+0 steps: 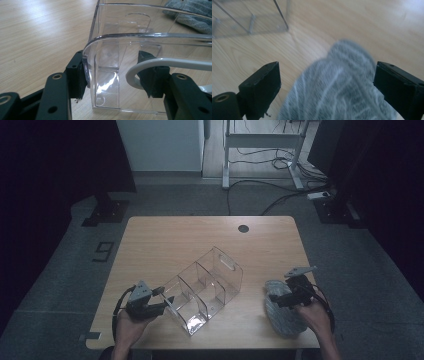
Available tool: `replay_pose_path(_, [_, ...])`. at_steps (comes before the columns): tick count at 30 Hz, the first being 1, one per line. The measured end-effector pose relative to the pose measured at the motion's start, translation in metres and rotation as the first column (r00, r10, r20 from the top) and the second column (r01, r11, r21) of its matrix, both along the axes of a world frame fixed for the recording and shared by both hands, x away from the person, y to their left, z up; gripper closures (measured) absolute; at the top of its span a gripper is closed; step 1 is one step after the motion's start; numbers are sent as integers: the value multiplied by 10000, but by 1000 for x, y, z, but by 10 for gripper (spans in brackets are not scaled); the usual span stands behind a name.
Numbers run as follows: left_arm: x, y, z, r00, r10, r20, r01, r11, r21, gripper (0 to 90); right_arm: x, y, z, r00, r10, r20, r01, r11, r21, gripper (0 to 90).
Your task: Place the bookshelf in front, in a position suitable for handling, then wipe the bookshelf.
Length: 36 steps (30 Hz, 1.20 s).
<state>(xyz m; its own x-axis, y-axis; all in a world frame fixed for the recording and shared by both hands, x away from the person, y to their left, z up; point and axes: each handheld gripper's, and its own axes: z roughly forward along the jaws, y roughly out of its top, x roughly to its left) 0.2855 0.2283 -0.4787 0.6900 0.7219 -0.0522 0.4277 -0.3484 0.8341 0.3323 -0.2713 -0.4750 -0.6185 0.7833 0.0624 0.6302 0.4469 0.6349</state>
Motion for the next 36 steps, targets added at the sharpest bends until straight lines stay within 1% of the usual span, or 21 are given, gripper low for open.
replay_pose_path(4, [-1,-1,0,9999,121,-12,-121,9999,26,437,-1,-7,-18,9993,-73,-355,67,9999,-150,56])
replay_pose_path(6, [-1,-2,0,9999,140,-22,-140,9999,16,437,-2,-9,-29,9984,-138,-541,114,9990,-439,56])
replay_pose_path(9, [0,-1,-1,9999,166,-45,-166,9999,-46,437,-1,-12,-41,9964,-116,-845,62,9979,-645,58])
replay_pose_path(12, [0,-1,-2,9999,158,-55,-158,9998,-133,437,-2,-12,-50,9954,-103,-957,9,9951,-985,65])
replay_pose_path(15, [0,-1,-2,9998,173,-50,-174,9997,-156,437,-3,-10,-58,9953,-101,-966,-30,9909,-1345,63])
replay_pose_path(17, [0,-1,-2,9998,202,-55,-203,9997,-143,437,-4,-8,-60,9959,-53,-904,-80,9892,-1465,57])
replay_pose_path(21, [-1,-2,-2,9996,289,-31,-289,9995,-130,437,-5,-7,-61,9962,-135,-863,0,9879,-1549,48])
replay_pose_path(25, [-1,-2,-2,9995,297,-42,-298,9994,-151,437,-5,-6,-61,9958,-228,-885,82,9867,-1626,33])
replay_pose_path(28, [-1,-2,-3,9996,288,-66,-289,9994,-194,437,-5,-6,-61,9952,-301,-931,143,9861,-1657,42])
replay_pose_path(30, [-1,-2,-3,9995,300,-78,-301,9993,-212,437,-6,-6,-60,9948,-358,-954,199,9864,-1632,103])
replay_pose_path(32, [-1,-2,-3,9995,306,-86,-308,9993,-220,437,-7,-7,-57,9945,-505,-918,355,9868,-1583,206])
replay_pose_path(34, [-1,-2,-3,9995,312,-91,-314,9992,-234,437,-8,-9,-54,9937,-663,-907,513,9860,-1588,292])
replay_pose_path(36, [-1,-2,-3,9994,323,-98,-325,9991,-264,437,-8,-10,-51,9912,-888,-983,720,9840,-1630,413])
